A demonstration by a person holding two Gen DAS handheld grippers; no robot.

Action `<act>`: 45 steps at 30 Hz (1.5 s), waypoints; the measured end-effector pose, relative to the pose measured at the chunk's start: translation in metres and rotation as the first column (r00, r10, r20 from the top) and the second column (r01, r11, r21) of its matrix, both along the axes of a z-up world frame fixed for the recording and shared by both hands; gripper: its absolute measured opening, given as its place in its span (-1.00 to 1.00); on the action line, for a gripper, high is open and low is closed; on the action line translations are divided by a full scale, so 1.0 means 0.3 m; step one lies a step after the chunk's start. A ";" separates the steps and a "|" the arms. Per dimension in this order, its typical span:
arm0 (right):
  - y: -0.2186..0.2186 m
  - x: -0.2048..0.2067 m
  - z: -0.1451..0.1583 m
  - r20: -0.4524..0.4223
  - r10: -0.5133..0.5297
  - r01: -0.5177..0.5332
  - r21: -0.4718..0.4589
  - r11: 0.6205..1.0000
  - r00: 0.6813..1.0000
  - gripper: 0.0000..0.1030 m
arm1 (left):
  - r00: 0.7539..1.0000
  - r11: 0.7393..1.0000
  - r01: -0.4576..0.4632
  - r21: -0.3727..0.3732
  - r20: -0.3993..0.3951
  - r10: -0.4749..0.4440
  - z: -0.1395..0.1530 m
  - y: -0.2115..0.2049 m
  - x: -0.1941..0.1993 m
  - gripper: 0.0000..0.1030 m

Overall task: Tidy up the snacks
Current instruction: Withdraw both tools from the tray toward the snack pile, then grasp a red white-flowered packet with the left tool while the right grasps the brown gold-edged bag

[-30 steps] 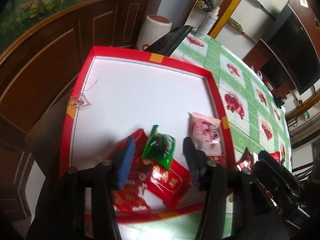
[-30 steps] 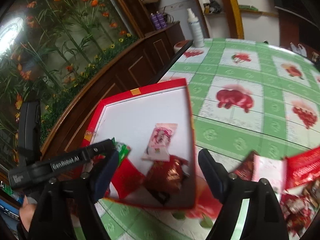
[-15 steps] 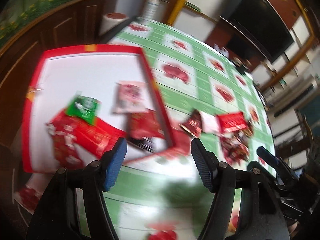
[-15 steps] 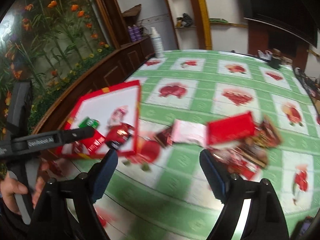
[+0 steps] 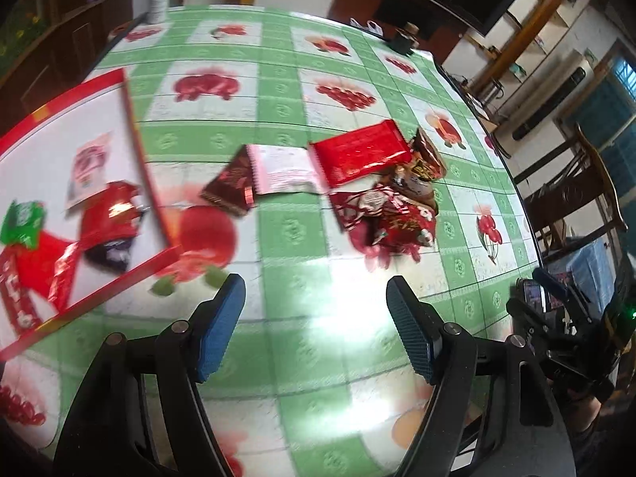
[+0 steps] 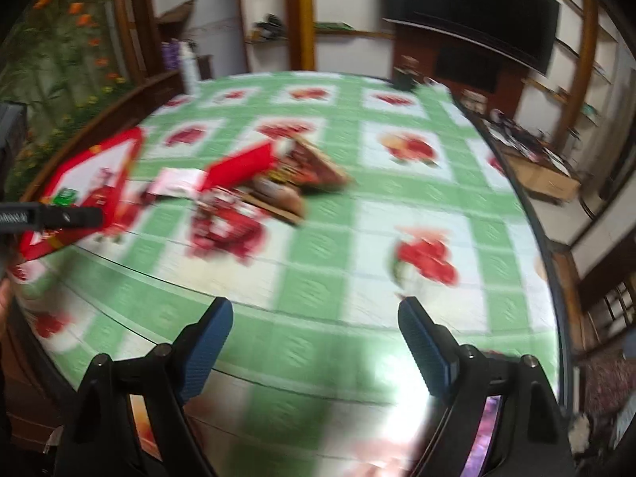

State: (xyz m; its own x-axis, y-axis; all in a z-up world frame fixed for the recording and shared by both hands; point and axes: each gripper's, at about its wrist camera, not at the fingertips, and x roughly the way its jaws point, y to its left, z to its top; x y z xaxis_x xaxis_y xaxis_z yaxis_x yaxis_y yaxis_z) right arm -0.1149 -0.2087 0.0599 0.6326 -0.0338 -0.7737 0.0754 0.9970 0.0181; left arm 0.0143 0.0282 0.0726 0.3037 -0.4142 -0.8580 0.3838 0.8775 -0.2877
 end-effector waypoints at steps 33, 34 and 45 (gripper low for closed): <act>-0.105 0.559 -0.034 -0.151 0.142 -0.111 0.195 0.974 0.978 0.70 | 0.985 0.979 0.162 0.123 0.048 -0.168 -0.179 -0.406 0.061 -0.40; -0.086 0.589 -0.049 -0.161 0.153 -0.122 0.186 0.975 0.975 0.70 | 0.984 0.980 0.167 0.107 0.037 -0.172 -0.180 -0.395 0.057 -0.40; -0.001 0.564 -0.136 -0.195 0.053 -0.014 0.194 0.981 0.979 0.22 | 0.978 0.977 0.210 0.029 -0.021 -0.209 -0.180 -0.239 -0.034 -0.40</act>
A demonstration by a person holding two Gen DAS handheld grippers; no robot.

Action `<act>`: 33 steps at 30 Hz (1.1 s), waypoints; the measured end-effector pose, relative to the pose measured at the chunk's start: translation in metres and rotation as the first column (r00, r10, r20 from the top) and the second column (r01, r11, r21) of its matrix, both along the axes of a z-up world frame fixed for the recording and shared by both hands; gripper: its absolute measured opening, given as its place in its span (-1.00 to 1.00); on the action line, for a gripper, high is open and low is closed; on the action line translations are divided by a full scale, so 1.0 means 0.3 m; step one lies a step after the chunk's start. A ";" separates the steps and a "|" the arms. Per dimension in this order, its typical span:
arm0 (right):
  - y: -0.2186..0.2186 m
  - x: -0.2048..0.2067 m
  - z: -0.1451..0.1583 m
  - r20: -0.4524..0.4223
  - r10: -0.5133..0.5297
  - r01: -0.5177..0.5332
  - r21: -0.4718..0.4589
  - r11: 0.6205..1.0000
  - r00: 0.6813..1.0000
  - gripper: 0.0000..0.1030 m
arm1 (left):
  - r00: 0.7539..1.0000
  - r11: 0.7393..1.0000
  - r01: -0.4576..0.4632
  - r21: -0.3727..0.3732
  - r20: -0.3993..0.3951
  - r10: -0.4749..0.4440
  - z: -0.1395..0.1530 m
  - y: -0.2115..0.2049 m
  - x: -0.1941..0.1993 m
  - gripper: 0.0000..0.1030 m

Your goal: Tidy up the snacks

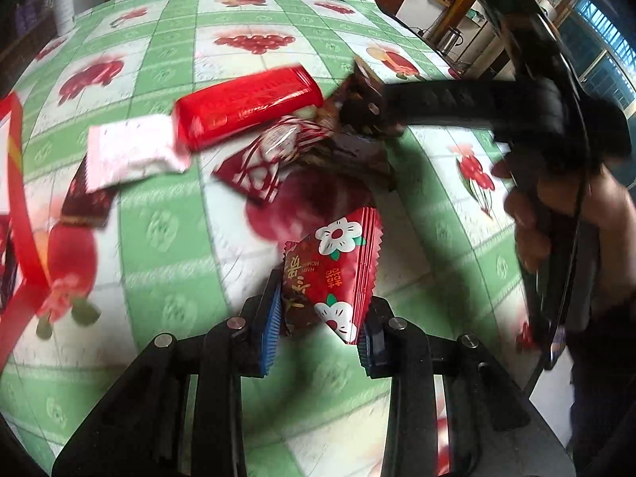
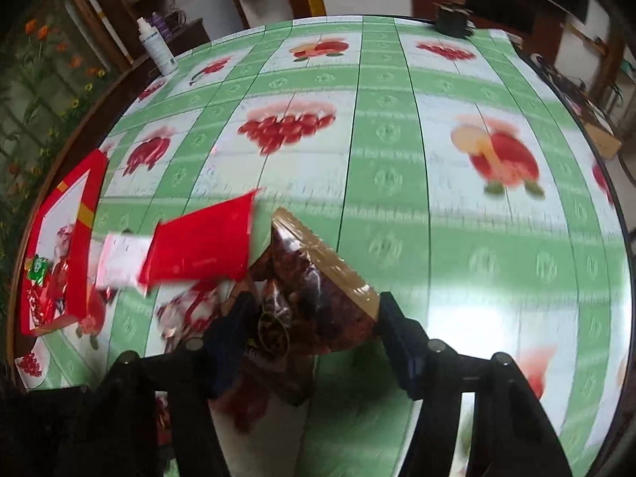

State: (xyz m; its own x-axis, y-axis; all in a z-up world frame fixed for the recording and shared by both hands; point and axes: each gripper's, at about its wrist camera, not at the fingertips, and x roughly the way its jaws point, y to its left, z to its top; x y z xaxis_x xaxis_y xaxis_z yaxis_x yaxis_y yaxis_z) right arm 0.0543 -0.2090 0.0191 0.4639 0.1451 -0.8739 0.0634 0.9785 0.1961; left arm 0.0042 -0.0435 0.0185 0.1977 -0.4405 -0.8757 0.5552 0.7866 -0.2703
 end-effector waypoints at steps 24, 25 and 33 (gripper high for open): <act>0.123 -0.379 -0.041 0.141 0.016 -0.041 0.173 0.984 0.990 0.45 | 0.999 0.999 -0.040 -0.033 -0.019 0.039 0.001 0.155 -0.063 -0.40; 0.123 -0.379 -0.041 0.141 0.015 -0.040 0.176 0.984 0.990 0.45 | 0.999 0.999 -0.041 -0.035 -0.019 0.040 0.001 0.156 -0.062 -0.40; 0.152 -0.378 -0.038 0.142 0.010 -0.031 0.147 0.989 0.990 0.03 | 0.998 0.996 -0.067 -0.050 -0.022 0.066 0.003 0.181 -0.059 -0.40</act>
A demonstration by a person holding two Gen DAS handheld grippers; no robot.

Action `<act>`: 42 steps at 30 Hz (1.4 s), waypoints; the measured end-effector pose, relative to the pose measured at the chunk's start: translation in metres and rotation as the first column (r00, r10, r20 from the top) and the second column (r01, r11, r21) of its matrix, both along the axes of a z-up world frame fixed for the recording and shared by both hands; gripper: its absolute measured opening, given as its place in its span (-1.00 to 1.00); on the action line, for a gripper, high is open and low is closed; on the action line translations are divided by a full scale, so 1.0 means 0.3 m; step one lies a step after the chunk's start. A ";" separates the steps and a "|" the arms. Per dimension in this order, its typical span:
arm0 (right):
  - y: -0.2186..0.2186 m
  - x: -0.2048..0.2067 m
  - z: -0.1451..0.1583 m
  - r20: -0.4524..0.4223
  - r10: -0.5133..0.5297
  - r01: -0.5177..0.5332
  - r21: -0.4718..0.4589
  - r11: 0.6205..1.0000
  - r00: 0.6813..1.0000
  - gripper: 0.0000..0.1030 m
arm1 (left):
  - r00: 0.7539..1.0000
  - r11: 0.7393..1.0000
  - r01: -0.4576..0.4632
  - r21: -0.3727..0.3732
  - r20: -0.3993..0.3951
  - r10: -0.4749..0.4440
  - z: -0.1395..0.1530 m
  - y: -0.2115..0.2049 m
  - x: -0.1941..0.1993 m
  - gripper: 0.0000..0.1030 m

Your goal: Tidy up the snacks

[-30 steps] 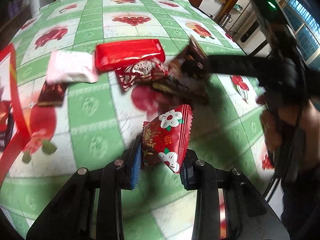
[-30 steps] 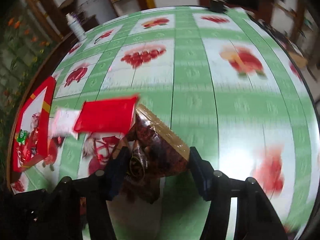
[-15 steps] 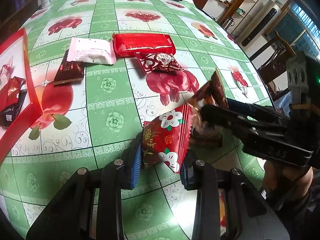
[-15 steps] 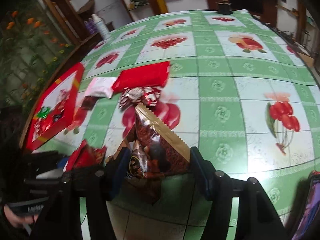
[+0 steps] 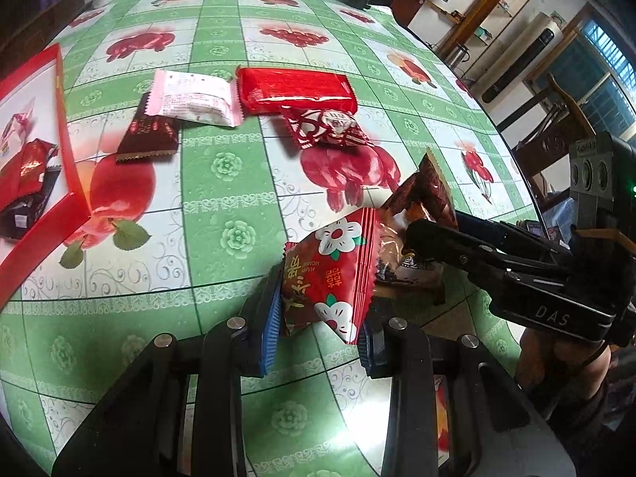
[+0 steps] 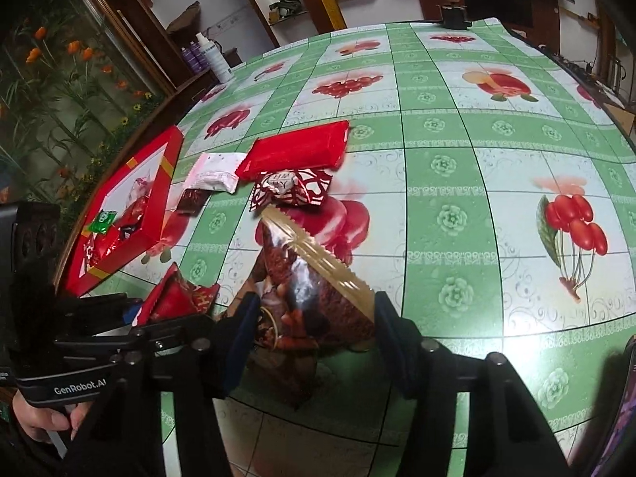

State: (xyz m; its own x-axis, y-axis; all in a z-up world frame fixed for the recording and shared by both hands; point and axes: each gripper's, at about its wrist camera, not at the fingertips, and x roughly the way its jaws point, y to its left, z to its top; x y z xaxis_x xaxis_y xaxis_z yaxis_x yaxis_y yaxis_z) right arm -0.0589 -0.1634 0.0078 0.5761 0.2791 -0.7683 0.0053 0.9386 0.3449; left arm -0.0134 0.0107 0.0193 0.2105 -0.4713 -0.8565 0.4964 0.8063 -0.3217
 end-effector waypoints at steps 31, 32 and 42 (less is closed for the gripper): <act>-0.022 -0.037 0.198 0.105 -0.047 0.045 0.019 0.999 0.993 -0.15 | 0.984 0.990 -0.138 0.011 0.116 0.135 0.140 0.187 0.011 -0.40; -0.018 -0.035 0.196 0.102 -0.044 0.042 0.022 0.999 0.994 -0.15 | 0.981 0.988 -0.152 0.007 0.119 0.150 0.149 0.209 0.014 -0.40; 0.053 -0.002 0.214 0.084 0.017 -0.018 0.014 1.000 0.996 -0.15 | 0.939 0.952 -0.306 -0.015 0.161 0.304 0.237 0.444 0.057 -0.40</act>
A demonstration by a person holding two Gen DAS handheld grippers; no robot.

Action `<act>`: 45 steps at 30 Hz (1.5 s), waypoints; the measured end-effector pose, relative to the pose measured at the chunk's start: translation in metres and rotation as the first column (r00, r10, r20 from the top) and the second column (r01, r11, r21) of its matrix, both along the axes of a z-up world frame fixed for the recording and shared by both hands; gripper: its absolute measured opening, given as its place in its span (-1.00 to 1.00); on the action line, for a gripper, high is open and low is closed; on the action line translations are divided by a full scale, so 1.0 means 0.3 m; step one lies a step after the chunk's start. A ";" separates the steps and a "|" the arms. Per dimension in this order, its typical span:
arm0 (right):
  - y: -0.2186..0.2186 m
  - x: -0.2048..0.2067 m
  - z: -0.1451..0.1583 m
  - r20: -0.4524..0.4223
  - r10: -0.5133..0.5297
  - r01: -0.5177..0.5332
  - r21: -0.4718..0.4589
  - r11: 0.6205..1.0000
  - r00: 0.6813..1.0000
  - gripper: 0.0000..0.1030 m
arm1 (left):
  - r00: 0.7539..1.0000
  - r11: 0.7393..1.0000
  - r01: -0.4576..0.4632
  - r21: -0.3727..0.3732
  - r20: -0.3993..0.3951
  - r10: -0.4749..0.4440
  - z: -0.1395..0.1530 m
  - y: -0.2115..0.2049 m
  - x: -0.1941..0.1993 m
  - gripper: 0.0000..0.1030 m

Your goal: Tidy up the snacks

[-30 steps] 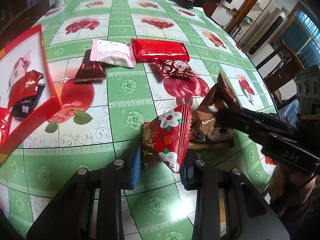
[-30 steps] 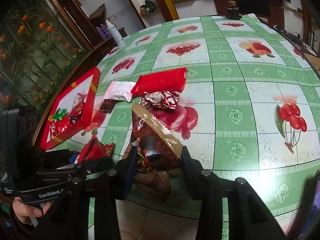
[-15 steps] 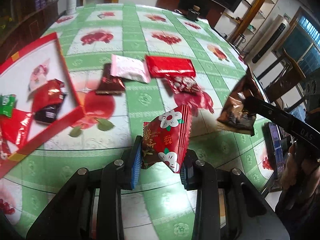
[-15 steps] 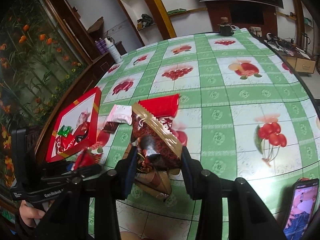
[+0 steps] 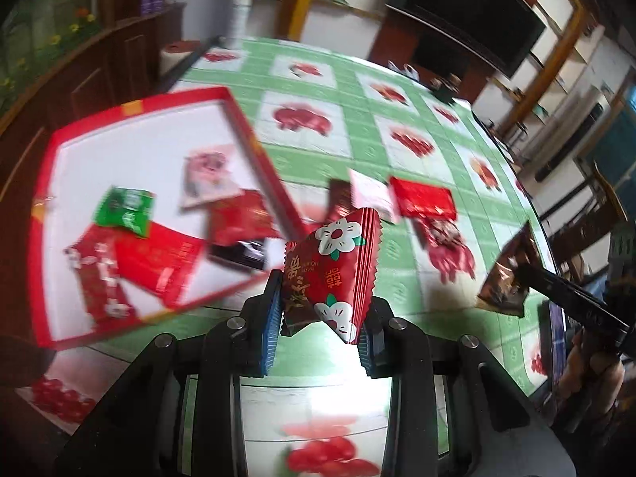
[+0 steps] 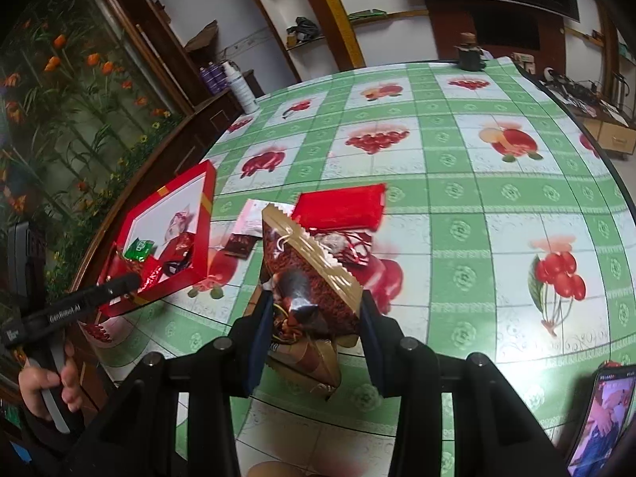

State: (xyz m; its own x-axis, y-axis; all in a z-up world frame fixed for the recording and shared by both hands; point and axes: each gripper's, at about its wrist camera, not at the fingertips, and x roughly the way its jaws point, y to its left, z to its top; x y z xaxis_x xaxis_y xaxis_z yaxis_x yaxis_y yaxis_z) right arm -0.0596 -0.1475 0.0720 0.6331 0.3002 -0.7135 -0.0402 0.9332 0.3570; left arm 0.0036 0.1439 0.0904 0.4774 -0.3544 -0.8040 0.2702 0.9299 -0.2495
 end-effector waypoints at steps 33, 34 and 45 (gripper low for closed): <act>0.572 0.447 0.130 -0.018 0.312 -0.312 0.012 0.950 0.950 -0.15 | 0.967 0.967 -0.252 0.050 -0.030 0.253 0.051 0.445 0.275 -0.39; 0.595 0.464 0.124 -0.020 0.317 -0.317 0.012 0.948 0.948 -0.15 | 0.964 0.964 -0.262 0.046 -0.040 0.264 0.040 0.458 0.287 -0.39; 0.815 0.711 0.022 -0.084 0.336 -0.335 0.023 0.942 0.938 -0.15 | 0.946 0.951 -0.307 0.033 -0.104 0.308 -0.028 0.503 0.400 -0.39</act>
